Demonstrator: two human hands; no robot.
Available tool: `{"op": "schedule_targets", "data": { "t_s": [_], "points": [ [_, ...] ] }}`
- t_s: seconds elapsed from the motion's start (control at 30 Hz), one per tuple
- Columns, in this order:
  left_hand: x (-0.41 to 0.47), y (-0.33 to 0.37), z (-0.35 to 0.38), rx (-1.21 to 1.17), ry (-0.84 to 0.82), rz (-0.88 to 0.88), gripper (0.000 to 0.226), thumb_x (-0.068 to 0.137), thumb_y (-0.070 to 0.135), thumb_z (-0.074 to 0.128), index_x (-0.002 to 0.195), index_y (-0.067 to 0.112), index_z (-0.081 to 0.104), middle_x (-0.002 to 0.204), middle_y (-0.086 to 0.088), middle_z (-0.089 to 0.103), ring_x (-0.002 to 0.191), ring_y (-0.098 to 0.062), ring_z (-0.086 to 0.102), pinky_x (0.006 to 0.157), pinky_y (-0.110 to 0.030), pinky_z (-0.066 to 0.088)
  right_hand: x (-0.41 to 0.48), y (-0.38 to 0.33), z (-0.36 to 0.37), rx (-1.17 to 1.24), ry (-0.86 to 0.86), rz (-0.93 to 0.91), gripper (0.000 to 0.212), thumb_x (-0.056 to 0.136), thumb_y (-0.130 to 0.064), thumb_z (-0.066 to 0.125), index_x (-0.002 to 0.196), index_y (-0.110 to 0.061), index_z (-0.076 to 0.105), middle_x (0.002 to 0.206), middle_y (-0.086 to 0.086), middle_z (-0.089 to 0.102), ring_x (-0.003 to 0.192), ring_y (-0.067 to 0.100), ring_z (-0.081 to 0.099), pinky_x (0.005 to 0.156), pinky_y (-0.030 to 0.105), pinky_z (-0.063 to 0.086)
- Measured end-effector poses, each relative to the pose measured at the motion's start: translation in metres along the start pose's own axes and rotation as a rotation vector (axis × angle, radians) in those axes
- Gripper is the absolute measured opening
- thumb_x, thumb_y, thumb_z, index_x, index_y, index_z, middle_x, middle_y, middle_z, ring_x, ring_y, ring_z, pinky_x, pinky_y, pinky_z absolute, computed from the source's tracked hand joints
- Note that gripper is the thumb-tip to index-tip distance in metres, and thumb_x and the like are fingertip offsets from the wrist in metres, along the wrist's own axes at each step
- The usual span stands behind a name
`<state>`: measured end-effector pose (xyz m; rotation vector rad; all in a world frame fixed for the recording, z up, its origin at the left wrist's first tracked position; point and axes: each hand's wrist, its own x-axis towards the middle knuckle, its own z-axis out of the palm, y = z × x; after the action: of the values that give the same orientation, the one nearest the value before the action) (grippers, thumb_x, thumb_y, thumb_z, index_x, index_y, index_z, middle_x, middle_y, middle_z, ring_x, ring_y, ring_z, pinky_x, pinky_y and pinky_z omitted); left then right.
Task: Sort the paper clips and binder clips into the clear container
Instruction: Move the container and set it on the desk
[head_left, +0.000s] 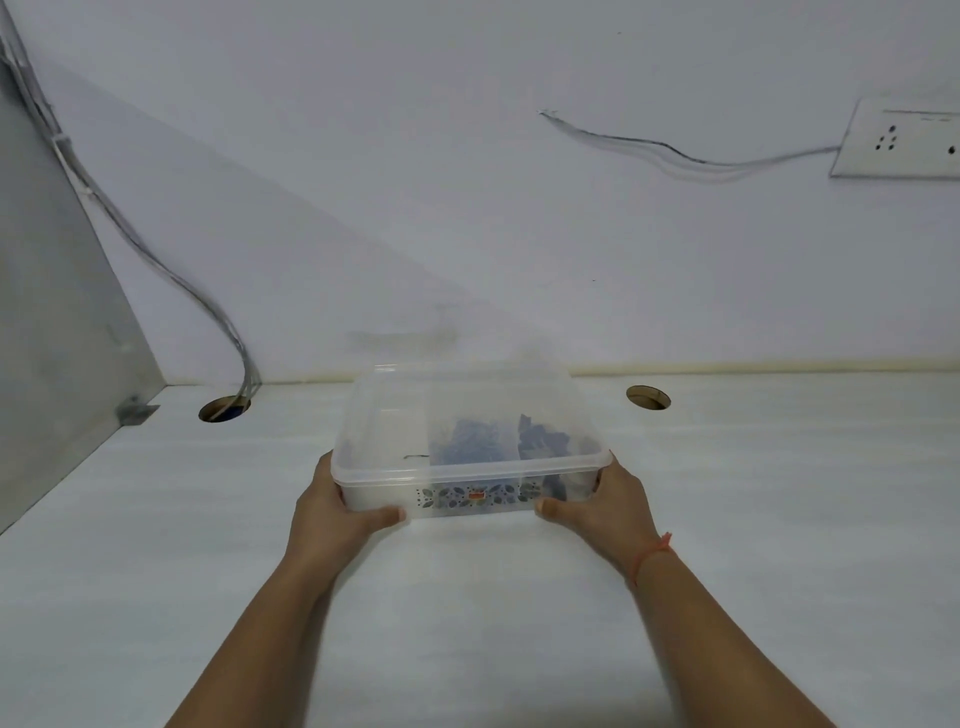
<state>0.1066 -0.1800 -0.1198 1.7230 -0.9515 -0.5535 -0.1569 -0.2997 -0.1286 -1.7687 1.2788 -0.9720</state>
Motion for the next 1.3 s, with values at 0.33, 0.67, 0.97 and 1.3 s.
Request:
{"op": "schedule_targets", "data": {
  "t_s": [0.33,0.67,0.97,1.3],
  "points": [
    [0.025,0.000,0.009,0.010,0.031,0.022,0.083,0.055,0.009,0.087,0.127,0.019,0.047,0.108,0.004,0.059,0.096,-0.019,0.058,0.068,-0.021,0.043,0.020,-0.002,0.010,-0.058,0.084,-0.062,0.126,0.056,-0.033,0.089,0.150,-0.025,0.006,0.109,-0.008,0.059,0.095,0.013,0.058,0.085,0.022,0.046],
    [0.031,0.001,0.011,0.027,0.052,0.028,0.081,0.055,0.010,0.087,0.126,0.019,0.049,0.108,0.005,0.060,0.096,-0.017,0.058,0.072,-0.023,0.042,0.024,-0.001,0.015,-0.130,0.122,-0.133,0.096,0.060,-0.035,0.085,0.134,-0.030,0.024,0.100,-0.009,0.061,0.084,0.016,0.060,0.071,0.023,0.046],
    [0.037,0.006,0.018,0.038,0.102,0.053,0.061,0.058,0.014,0.087,0.102,0.029,0.048,0.095,0.007,0.059,0.085,-0.013,0.057,0.063,-0.011,0.039,0.037,0.000,0.019,-0.162,0.141,-0.125,0.089,0.062,-0.039,0.083,0.130,-0.023,0.029,0.095,-0.006,0.059,0.079,0.017,0.055,0.059,0.017,0.039],
    [0.037,0.006,0.020,0.040,0.114,0.060,0.059,0.058,0.015,0.086,0.101,0.029,0.048,0.093,0.006,0.059,0.084,-0.014,0.057,0.065,-0.019,0.041,0.037,0.001,0.018,-0.141,0.153,-0.136,0.089,0.061,-0.037,0.084,0.131,-0.025,0.030,0.096,-0.009,0.061,0.080,0.016,0.059,0.067,0.022,0.044]
  ]
}}
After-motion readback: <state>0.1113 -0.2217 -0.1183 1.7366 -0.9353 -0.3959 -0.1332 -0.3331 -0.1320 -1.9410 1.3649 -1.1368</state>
